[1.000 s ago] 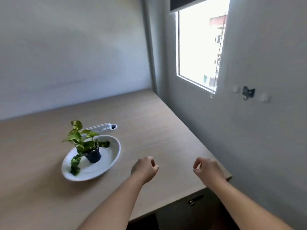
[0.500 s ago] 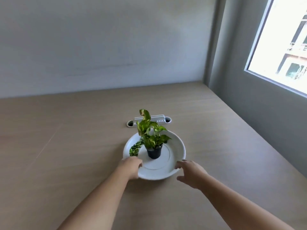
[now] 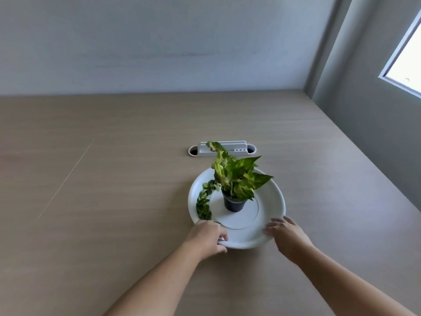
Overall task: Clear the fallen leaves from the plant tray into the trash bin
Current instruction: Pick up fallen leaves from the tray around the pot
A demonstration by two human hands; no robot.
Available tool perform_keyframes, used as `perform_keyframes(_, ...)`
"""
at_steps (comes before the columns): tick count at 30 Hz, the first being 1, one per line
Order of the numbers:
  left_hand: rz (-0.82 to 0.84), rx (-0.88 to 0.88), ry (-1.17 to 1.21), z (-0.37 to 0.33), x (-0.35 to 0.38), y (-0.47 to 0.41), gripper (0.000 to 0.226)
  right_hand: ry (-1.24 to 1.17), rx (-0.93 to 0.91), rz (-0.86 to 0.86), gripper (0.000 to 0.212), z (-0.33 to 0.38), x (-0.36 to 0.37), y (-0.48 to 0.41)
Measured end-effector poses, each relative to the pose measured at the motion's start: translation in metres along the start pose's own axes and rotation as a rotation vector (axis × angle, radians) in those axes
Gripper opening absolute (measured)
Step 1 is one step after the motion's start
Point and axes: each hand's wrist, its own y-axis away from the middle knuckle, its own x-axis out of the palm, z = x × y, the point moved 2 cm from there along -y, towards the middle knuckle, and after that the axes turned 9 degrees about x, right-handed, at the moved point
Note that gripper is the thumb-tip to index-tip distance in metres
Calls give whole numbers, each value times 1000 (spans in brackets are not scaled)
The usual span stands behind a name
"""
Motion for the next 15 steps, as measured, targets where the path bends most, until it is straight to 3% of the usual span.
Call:
perform_keyframes(3, 6, -13, -92, 9, -8, -1, 47, 131, 47, 78, 42, -9, -9, -6)
perform_keyframes(7, 61, -144, -156, 42, -31, 2, 49, -22, -9, 333, 48, 22, -5, -1)
perform_keyframes(11, 67, -135, -169, 41, -30, -2, 34, -159, -24, 338, 30, 35, 4, 2)
perform_keyframes(15, 27, -88, -142, 15, -14, -3, 26, -13, 35, 307, 33, 7, -15, -8)
